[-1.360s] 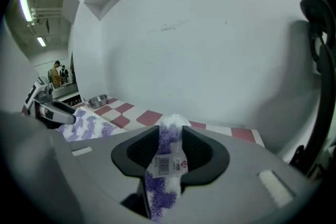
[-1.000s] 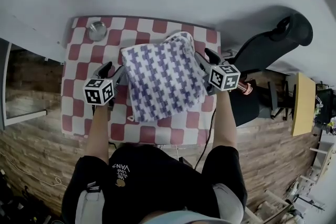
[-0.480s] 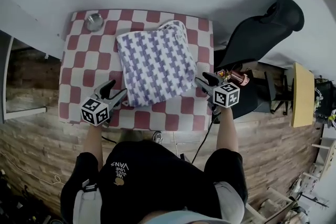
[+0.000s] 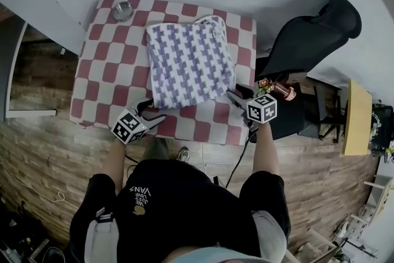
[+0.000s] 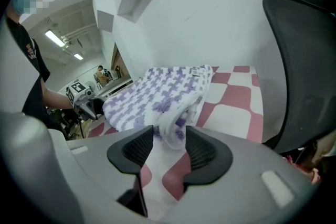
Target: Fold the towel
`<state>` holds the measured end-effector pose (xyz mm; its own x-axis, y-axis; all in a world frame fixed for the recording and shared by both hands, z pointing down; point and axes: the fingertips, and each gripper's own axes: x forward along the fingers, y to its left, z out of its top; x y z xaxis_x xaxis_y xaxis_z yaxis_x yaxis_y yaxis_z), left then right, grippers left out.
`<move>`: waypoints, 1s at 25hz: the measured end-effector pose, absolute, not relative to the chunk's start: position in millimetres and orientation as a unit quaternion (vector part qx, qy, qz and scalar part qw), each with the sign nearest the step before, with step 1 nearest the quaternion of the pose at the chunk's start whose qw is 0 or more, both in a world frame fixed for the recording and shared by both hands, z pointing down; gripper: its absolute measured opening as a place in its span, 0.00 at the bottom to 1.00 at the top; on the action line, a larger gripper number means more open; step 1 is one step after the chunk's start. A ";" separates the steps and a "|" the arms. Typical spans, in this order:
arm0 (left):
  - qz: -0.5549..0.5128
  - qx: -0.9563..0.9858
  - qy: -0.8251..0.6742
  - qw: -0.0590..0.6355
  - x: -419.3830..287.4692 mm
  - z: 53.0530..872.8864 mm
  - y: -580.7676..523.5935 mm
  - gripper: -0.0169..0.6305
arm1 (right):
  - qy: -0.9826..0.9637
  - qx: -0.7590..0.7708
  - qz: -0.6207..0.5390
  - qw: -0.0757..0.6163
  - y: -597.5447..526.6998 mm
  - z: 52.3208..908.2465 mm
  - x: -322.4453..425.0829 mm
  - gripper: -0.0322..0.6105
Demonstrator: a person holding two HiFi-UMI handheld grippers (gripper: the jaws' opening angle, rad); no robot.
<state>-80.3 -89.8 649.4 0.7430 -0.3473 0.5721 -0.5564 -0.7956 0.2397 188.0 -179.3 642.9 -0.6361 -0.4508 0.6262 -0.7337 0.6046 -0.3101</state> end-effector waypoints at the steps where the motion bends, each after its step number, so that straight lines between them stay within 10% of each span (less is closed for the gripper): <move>1: 0.274 0.909 -0.251 0.191 -79.8 652.2 -89.7 0.46 | -0.862 0.343 0.273 0.256 -179.1 643.4 186.9 0.35; 5: 0.338 0.890 -0.272 0.139 -84.2 666.9 -93.8 0.28 | -0.865 0.345 0.243 0.271 -180.2 645.2 184.5 0.12; 9: 0.370 0.879 -0.279 0.110 -87.9 666.7 -102.4 0.06 | -0.874 0.339 0.248 0.244 -178.7 635.7 184.7 0.10; 25: 0.245 0.919 -0.228 0.207 -141.3 456.3 -122.3 0.06 | -0.951 0.189 0.216 0.117 -141.1 433.2 184.0 0.09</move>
<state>-141.3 -122.3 456.3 0.7758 -0.3174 0.5454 -0.5206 -0.8103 0.2690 184.0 -141.1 433.2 -0.9013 -0.3093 0.3033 -0.4099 0.8356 -0.3658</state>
